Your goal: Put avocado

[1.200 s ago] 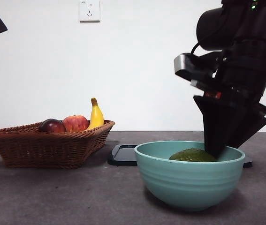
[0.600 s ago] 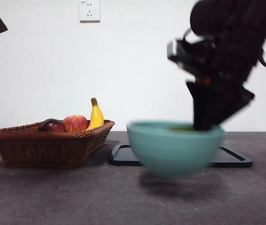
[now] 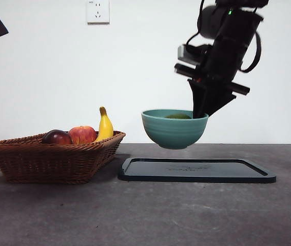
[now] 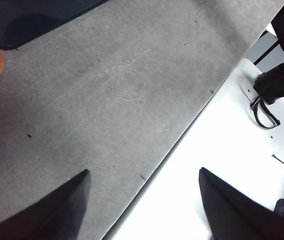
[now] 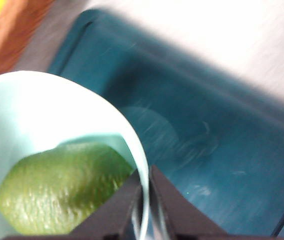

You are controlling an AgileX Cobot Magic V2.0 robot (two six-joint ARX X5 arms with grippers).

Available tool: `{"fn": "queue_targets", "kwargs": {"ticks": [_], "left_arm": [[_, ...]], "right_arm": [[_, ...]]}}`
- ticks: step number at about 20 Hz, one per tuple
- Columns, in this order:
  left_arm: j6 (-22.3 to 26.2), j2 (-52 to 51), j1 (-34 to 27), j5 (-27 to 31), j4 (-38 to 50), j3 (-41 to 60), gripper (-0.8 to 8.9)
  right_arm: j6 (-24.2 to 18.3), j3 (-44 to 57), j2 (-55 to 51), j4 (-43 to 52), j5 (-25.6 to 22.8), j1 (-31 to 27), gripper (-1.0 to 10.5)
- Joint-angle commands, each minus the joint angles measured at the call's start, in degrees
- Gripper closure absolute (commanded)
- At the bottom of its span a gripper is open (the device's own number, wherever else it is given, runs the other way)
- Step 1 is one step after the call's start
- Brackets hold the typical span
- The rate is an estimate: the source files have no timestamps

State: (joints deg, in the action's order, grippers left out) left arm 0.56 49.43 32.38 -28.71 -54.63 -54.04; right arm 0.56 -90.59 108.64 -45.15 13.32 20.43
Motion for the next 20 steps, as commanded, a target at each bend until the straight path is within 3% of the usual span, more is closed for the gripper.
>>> {"fn": "queue_targets", "kwargs": {"ticks": [1, 13, 14, 16, 20], "left_arm": [[0.5, 0.3, 0.3, -0.3, 0.4, -0.6, 4.72], [0.5, 0.3, 0.3, -0.3, 0.5, -0.6, 4.72], [0.5, 0.3, 0.3, -0.3, 0.5, -0.6, 4.72], [0.5, 0.3, 0.3, -0.3, 0.4, -0.6, 4.72], [0.5, 0.3, 0.3, -0.3, 0.4, -0.6, 4.71]], "right_arm": [[0.8, -3.3, 4.0, 0.2, 0.2, -1.2, 9.4], [0.7, -3.3, 9.0, -0.6, 0.0, -3.4, 9.4], [0.7, -3.3, 9.0, -0.6, 0.0, -3.4, 9.2], [1.0, -3.3, 9.0, -0.3, -1.8, -3.4, 7.7], [1.0, -3.5, 6.7, -0.8, -2.1, -3.4, 7.6]]}}
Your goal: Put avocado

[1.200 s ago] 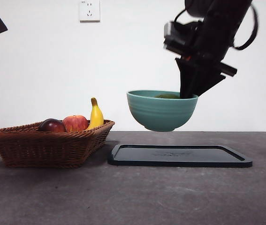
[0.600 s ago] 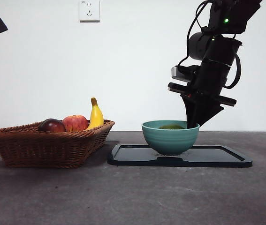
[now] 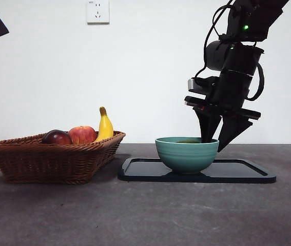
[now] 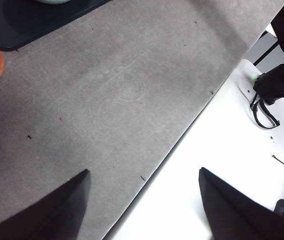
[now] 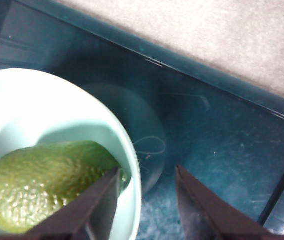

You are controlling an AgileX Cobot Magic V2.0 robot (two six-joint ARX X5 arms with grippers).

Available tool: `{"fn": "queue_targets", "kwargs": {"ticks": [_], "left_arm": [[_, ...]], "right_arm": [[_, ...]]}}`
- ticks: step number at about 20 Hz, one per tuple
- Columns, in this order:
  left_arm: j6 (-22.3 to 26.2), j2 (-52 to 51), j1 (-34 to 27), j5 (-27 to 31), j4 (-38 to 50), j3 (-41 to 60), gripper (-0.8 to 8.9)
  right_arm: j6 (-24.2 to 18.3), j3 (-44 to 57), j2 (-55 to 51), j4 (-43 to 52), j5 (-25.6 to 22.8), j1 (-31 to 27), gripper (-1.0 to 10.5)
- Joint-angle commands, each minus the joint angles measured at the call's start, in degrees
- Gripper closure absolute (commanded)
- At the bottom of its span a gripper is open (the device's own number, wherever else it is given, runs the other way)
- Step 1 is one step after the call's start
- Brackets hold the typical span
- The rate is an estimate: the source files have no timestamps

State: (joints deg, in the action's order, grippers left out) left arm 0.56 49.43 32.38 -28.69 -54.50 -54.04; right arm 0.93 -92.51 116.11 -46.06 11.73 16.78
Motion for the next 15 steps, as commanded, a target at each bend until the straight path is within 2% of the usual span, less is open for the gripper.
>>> {"fn": "queue_targets", "kwargs": {"ticks": [1, 3, 6, 10, 15], "left_arm": [[0.5, 0.3, 0.3, -0.3, 0.3, -0.6, 4.72], [0.5, 0.3, 0.3, -0.3, 0.4, -0.6, 4.71], [0.5, 0.3, 0.3, -0.3, 0.5, -0.6, 4.71], [0.5, 0.3, 0.3, -0.3, 1.2, -0.6, 4.71], [0.5, 0.3, 0.3, -0.3, 1.8, -0.6, 4.71]], "right_arm": [[0.6, -1.8, -3.0, 0.2, -2.0, 0.2, 7.6], [0.6, -1.8, -8.0, -0.7, -2.7, 0.2, 7.6], [0.6, -1.8, -17.8, -5.3, 0.6, 0.9, 7.6], [0.6, -1.1, -30.2, -13.2, 0.3, 2.8, 7.4], [0.6, 9.4, -45.2, -14.0, 0.4, 5.9, 7.4]]}}
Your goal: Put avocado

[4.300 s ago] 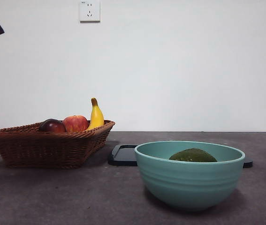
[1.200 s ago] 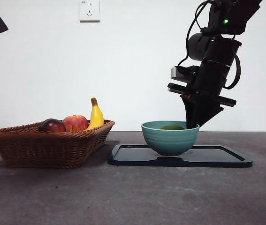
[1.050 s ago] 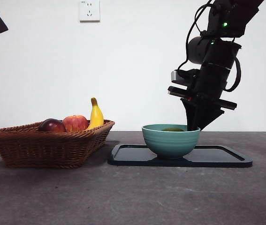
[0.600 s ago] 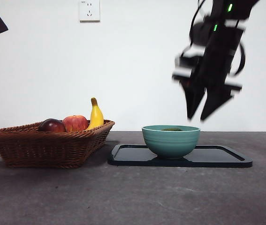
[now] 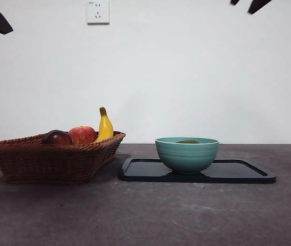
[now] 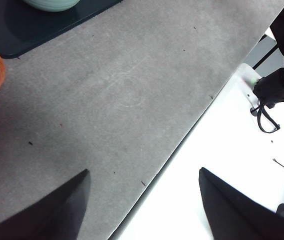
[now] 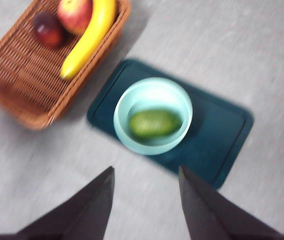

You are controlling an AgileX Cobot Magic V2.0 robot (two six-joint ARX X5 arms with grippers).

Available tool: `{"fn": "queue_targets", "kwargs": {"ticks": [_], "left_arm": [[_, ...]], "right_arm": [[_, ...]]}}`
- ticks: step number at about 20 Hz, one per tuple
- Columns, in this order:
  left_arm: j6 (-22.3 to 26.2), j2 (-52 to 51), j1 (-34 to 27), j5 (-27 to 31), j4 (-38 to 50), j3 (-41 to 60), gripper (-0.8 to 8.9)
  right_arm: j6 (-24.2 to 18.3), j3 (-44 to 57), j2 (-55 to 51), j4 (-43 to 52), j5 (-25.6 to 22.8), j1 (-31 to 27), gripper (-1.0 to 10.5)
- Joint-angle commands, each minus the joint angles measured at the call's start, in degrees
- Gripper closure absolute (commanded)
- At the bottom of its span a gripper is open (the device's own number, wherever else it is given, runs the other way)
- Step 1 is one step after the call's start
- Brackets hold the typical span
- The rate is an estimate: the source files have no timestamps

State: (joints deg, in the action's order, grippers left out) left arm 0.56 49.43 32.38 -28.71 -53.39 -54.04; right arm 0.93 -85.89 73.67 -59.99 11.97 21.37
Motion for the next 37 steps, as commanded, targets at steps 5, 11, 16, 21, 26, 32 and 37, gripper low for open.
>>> {"fn": "queue_targets", "kwargs": {"ticks": [5, 11, 16, 21, 26, 32, 37], "left_arm": [[0.5, 0.3, 0.3, -0.3, 0.7, -0.6, 4.71], [0.5, 0.3, 0.3, -0.3, 0.7, -0.6, 4.72], [0.4, 0.3, 0.3, -0.3, 0.7, -0.6, 4.72], [0.4, 0.3, 0.3, -0.3, 0.7, -0.6, 4.73], [0.6, 0.3, 0.3, -0.3, 0.7, -0.6, 8.01], [0.5, 0.3, 0.3, -0.3, 0.7, -0.6, 7.99], [0.5, 0.3, 0.3, -0.3, 0.7, -0.6, 7.99]], "right_arm": [[3.6, 18.7, -17.9, -0.1, 0.5, 6.2, 7.4], [7.8, 30.5, -30.2, 0.0, 3.7, 10.6, 7.4], [7.9, 32.2, -33.1, 0.1, 3.7, 10.8, 7.4], [7.8, 32.2, -33.0, 0.1, 3.7, 10.8, 7.4], [7.4, 32.2, -33.0, -0.2, 3.7, 10.8, 9.4], [7.5, 32.2, -33.0, 0.4, 3.6, 10.8, 9.4], [7.5, 32.2, -33.0, 0.4, 3.6, 10.8, 9.4]]}}
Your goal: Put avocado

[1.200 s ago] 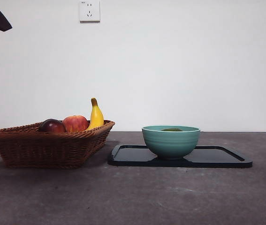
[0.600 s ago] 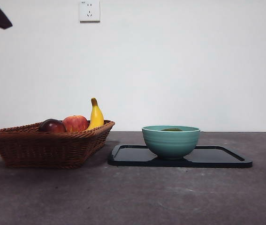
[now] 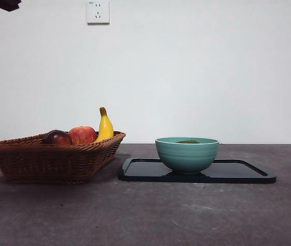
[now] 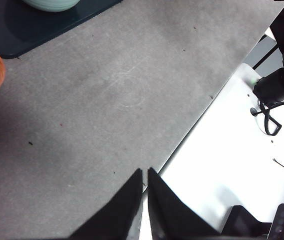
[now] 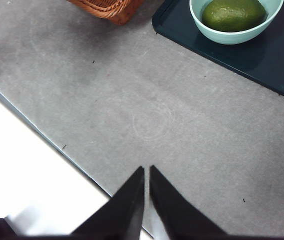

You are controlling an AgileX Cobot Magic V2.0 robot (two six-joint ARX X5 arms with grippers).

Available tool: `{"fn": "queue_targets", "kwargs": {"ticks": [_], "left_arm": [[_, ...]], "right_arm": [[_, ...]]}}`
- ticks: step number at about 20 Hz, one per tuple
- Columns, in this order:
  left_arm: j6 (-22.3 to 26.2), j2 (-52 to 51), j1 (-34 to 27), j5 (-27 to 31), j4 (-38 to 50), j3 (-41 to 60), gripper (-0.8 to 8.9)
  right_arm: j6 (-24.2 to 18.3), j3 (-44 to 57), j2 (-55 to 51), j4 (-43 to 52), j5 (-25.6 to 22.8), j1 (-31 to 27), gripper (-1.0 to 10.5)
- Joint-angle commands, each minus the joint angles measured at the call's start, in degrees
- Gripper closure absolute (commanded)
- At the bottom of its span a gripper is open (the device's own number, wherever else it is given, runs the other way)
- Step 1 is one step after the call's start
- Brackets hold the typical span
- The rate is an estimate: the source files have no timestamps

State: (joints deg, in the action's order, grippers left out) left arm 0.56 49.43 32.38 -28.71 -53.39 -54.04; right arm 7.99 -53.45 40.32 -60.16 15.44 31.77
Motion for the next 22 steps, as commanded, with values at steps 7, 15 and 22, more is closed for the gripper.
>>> {"fn": "queue_targets", "kwargs": {"ticks": [7, 15, 22], "left_arm": [[2.5, -1.0, -0.7, 1.1, 3.4, -0.6, 7.99], [7.6, -19.9, -22.8, 14.3, 45.3, 10.4, 7.99], [7.5, -38.4, -31.9, 27.5, 50.0, 30.9, 7.99]], "right_arm": [[0.4, -0.2, 0.4, 0.6, 0.2, 0.3, 9.4], [0.4, -0.2, 0.3, 0.6, 0.2, 0.3, 9.4], [0.4, -0.2, 0.3, 0.6, 0.2, 0.3, 9.4]]}}
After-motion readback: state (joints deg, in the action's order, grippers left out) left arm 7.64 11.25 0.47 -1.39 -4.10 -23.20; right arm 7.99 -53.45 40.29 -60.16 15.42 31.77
